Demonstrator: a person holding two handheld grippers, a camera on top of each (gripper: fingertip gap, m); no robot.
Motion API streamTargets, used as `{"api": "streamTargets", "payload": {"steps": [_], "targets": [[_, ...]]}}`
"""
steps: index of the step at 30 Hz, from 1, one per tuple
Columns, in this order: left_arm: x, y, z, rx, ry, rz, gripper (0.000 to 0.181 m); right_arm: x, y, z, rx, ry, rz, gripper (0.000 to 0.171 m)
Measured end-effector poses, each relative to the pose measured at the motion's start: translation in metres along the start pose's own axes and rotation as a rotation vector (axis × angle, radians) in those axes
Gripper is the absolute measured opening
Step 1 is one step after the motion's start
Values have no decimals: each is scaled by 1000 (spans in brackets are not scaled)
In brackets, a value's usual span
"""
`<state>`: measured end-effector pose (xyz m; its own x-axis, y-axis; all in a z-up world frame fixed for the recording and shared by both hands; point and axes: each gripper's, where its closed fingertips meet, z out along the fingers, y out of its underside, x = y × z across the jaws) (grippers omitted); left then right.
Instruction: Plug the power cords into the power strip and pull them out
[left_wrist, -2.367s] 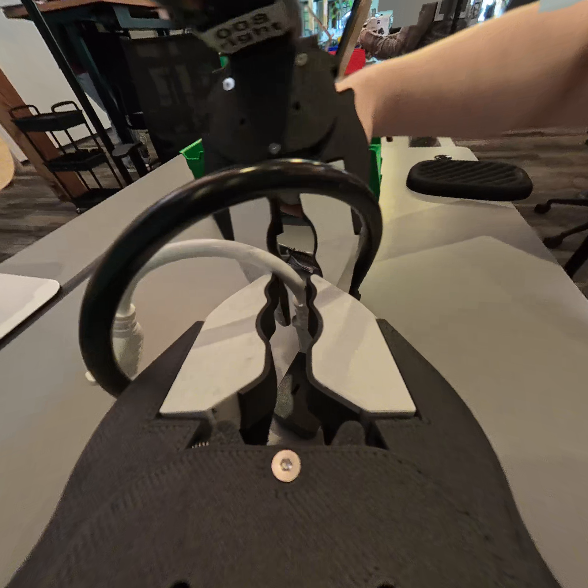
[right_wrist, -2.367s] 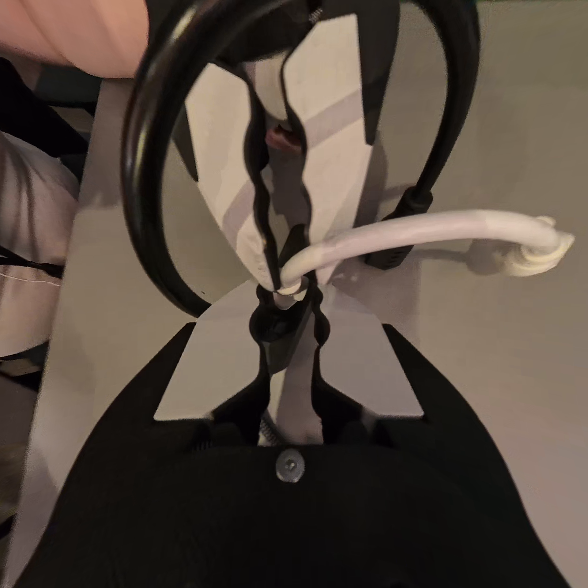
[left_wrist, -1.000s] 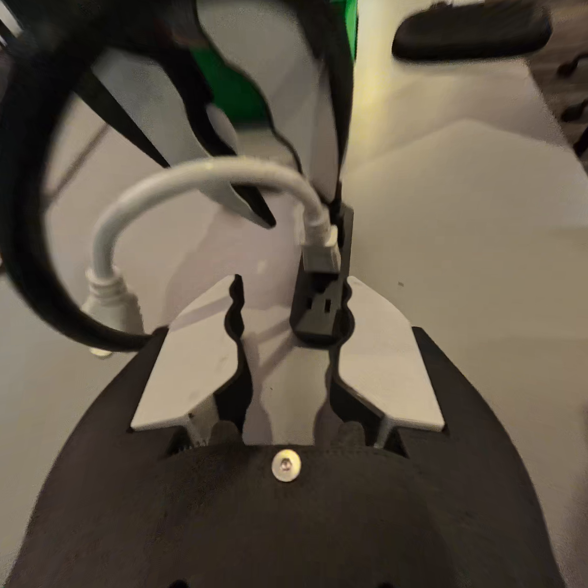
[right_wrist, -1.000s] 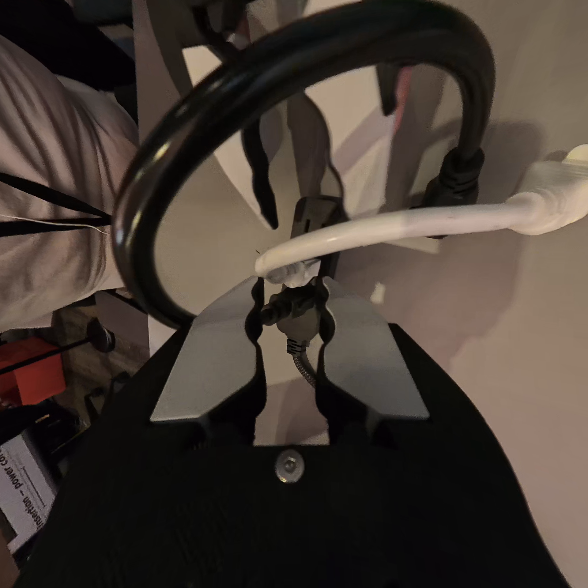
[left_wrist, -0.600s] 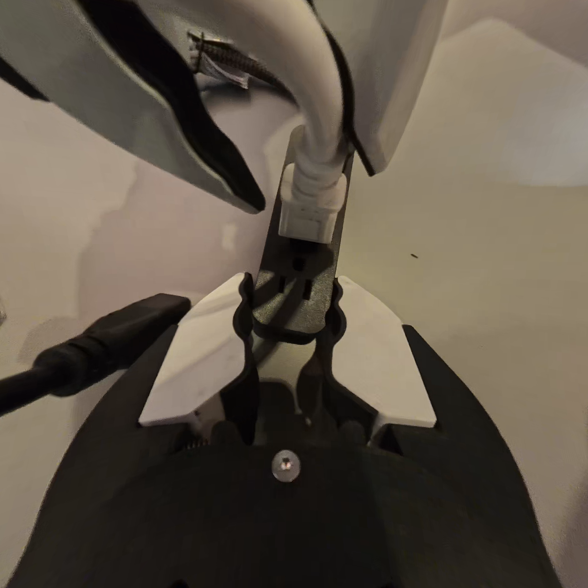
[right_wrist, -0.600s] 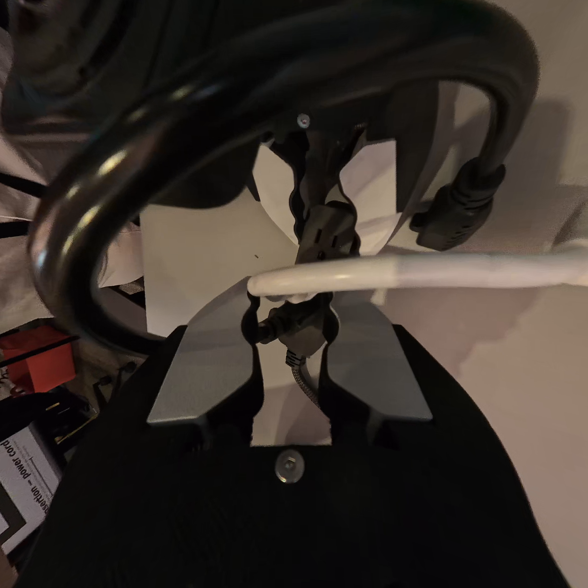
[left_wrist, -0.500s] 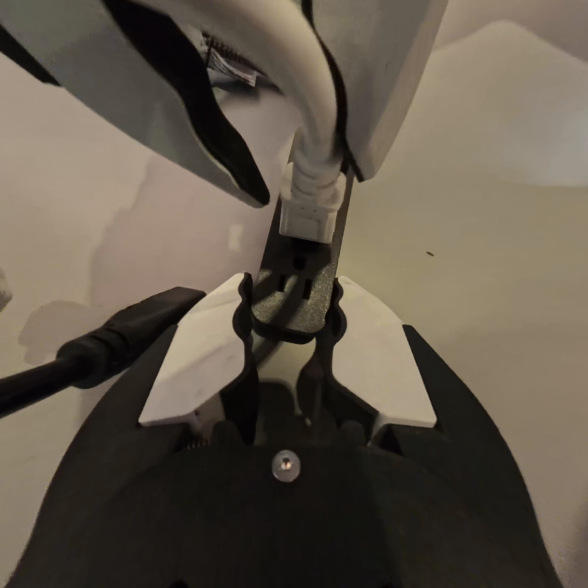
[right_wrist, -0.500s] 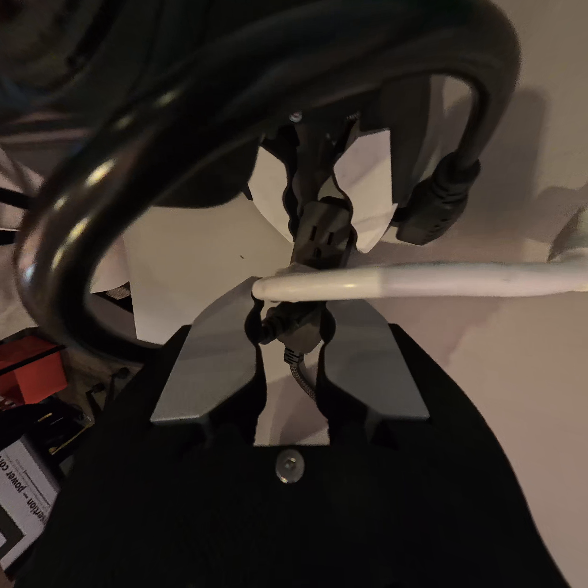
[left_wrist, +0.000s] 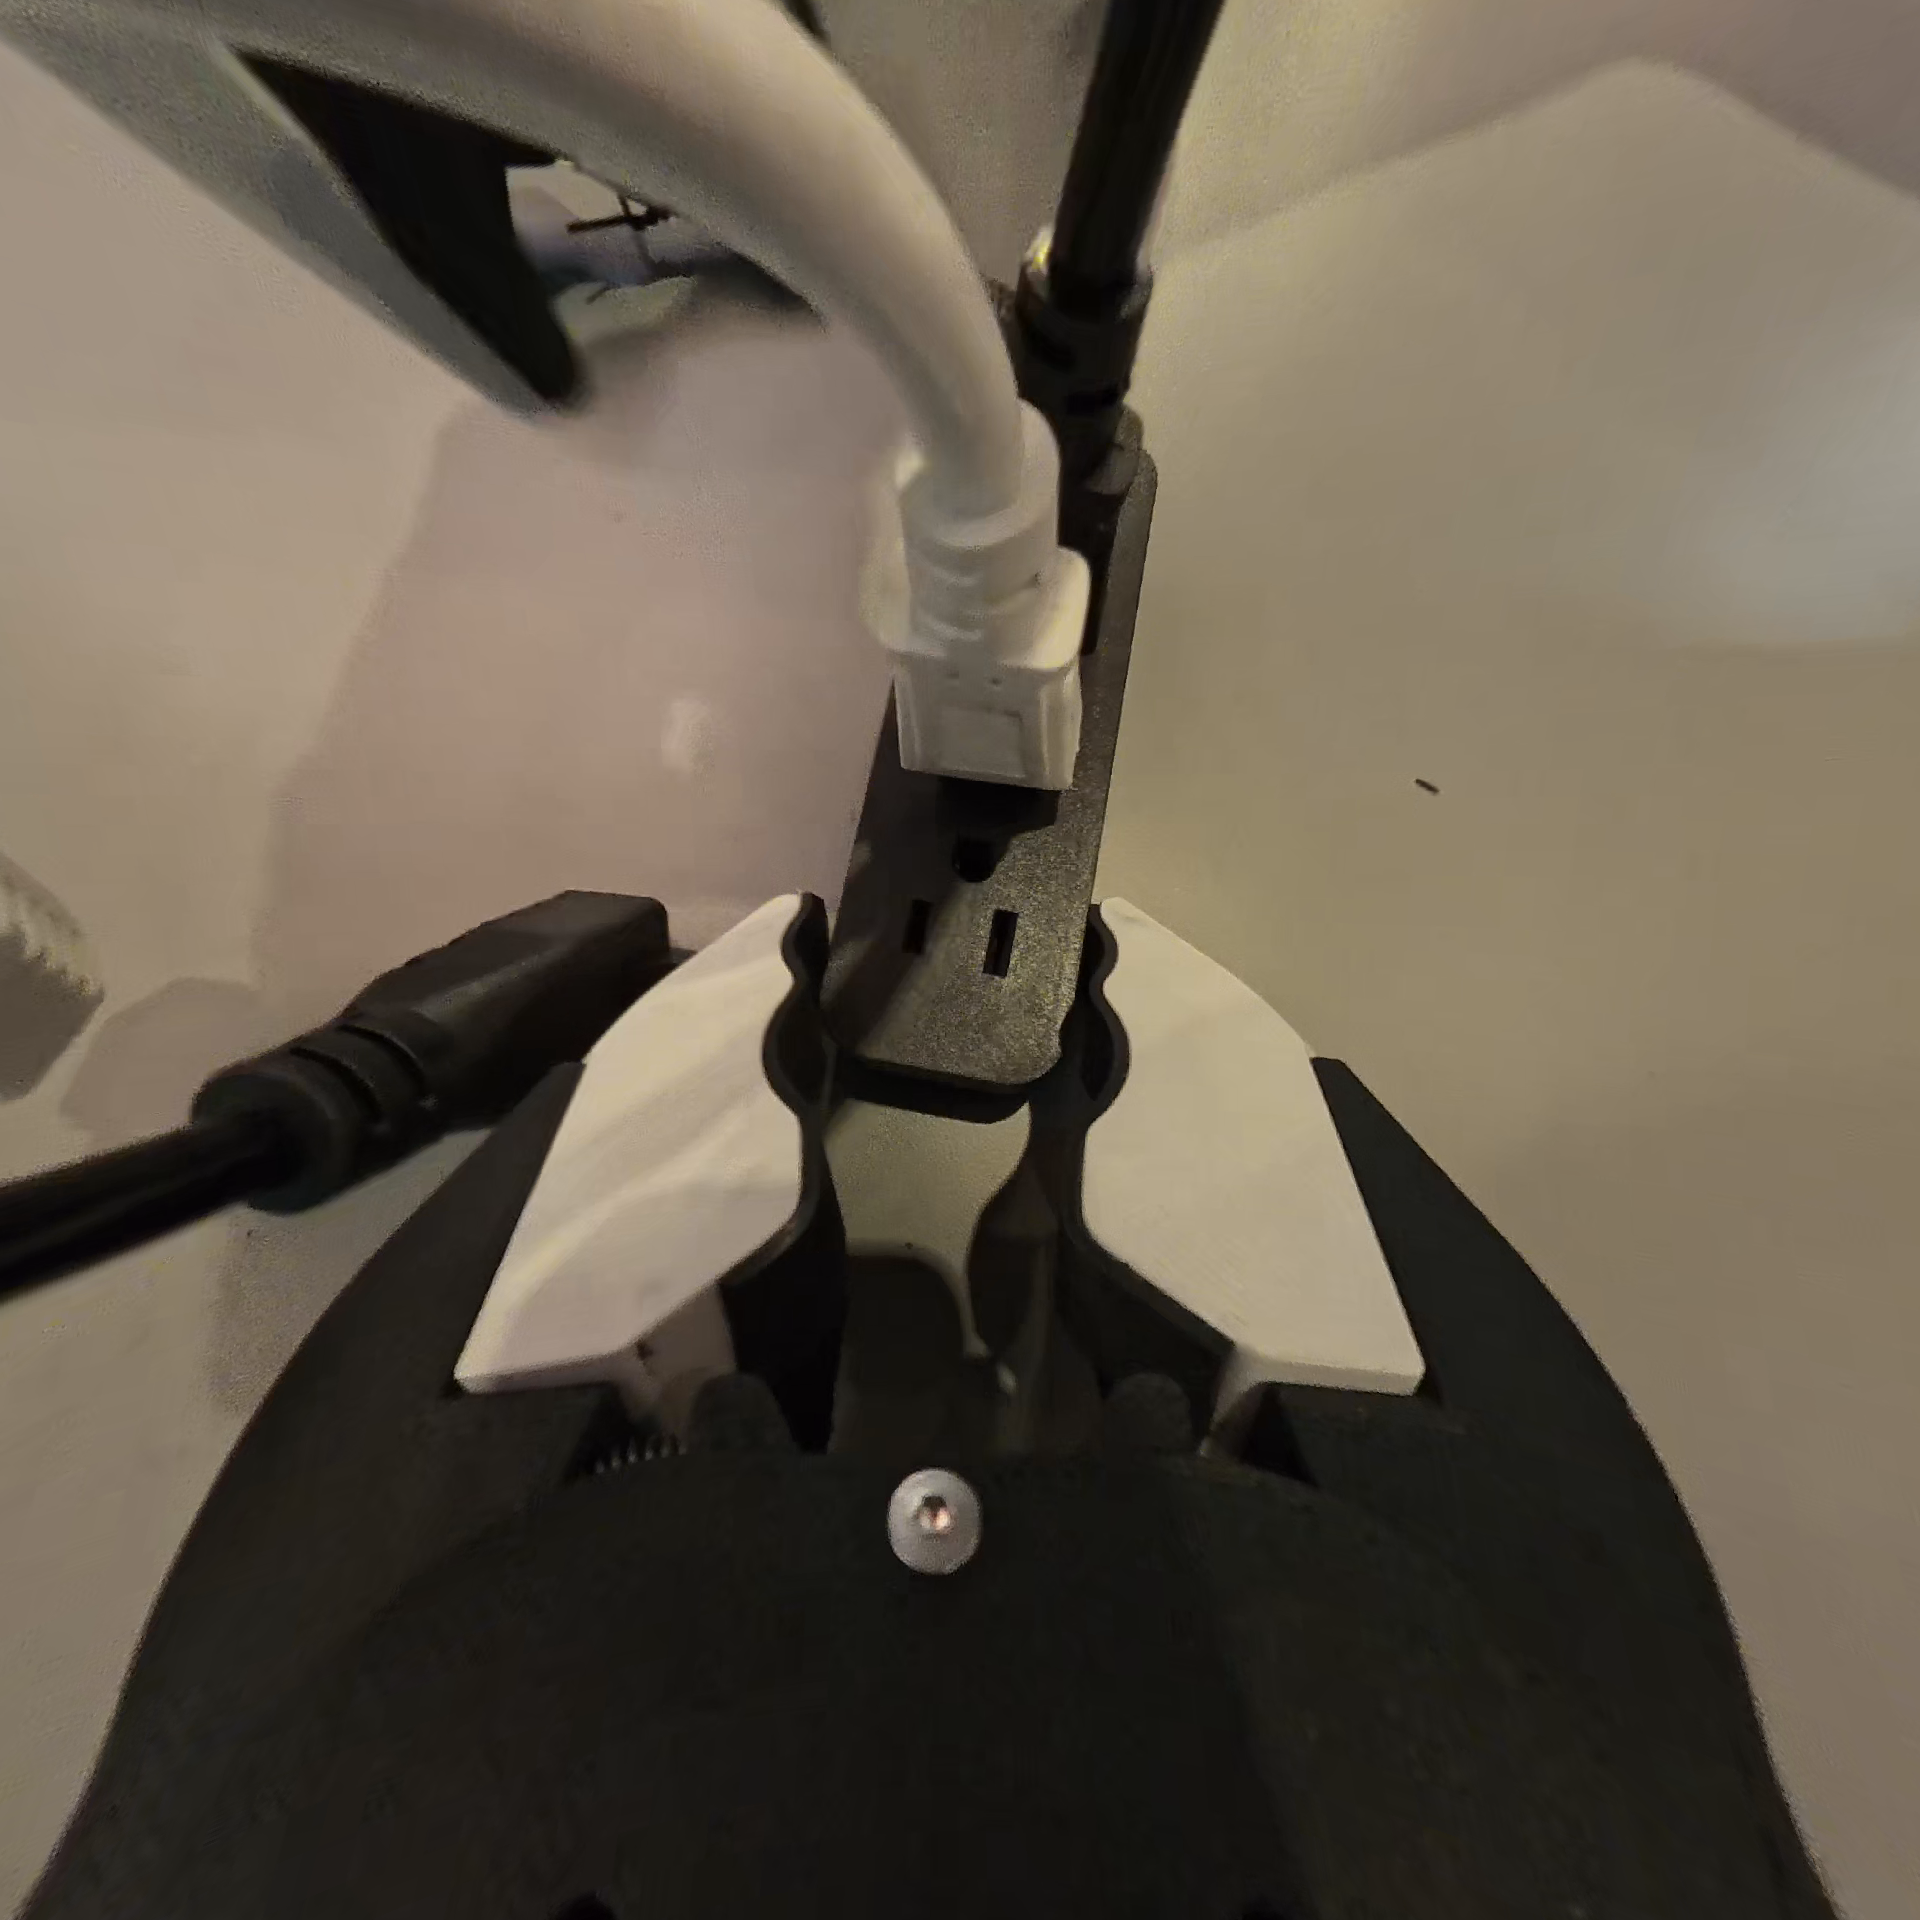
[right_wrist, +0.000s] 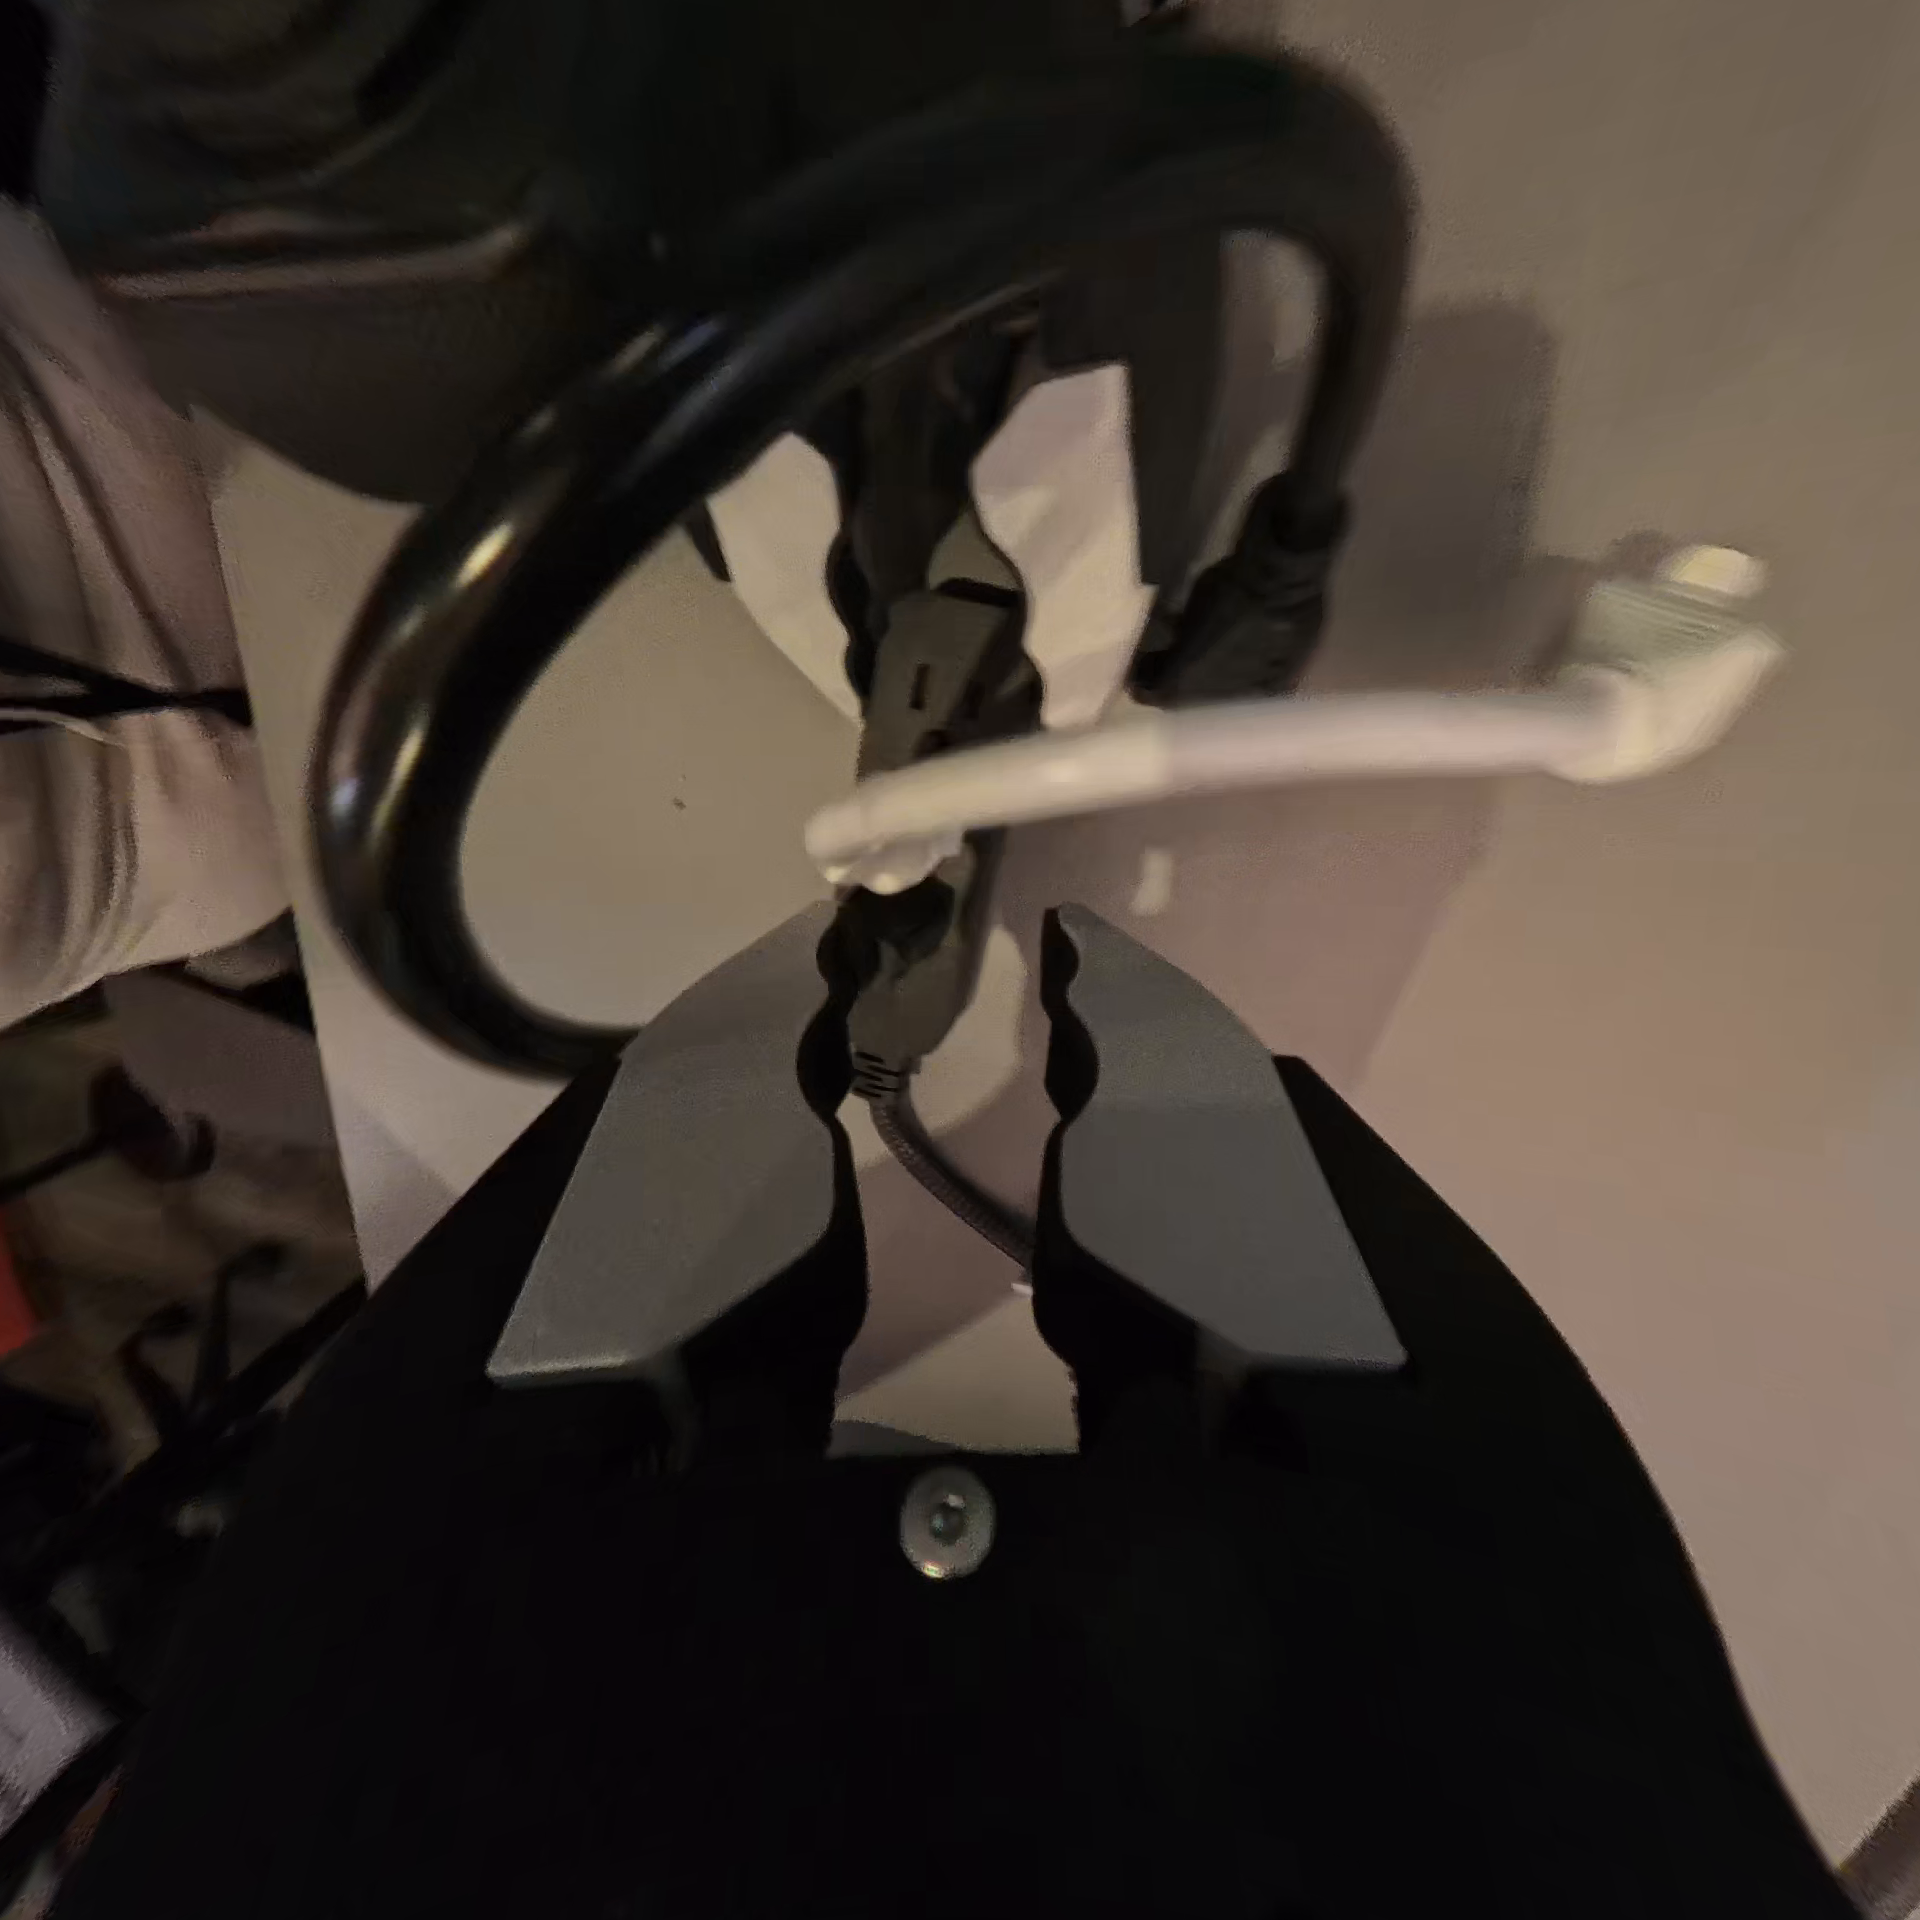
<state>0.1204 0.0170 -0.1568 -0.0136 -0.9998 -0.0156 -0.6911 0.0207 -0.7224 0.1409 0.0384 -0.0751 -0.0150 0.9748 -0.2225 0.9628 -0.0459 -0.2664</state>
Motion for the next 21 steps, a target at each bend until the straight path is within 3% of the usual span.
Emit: {"api": "streamTargets", "payload": {"steps": [4,9,12,15,21], "targets": [[1,3,-3,-4,-3,-3,45,-4,-15,-45,228,81,33,32],[1,5,-5,-3,-15,-14,45,-75,-51,-58,401,303,-131,18],[1,5,-5,-3,-16,-16,45,-83,-58,-32,291,457,-170,18],[1,5,-5,-3,-20,-19,45,-49,-42,-18,105,588,-73,23],[3,6,-6,-3,-22,-21,45,-25,-53,-37,-91,761,-103,25]]}}
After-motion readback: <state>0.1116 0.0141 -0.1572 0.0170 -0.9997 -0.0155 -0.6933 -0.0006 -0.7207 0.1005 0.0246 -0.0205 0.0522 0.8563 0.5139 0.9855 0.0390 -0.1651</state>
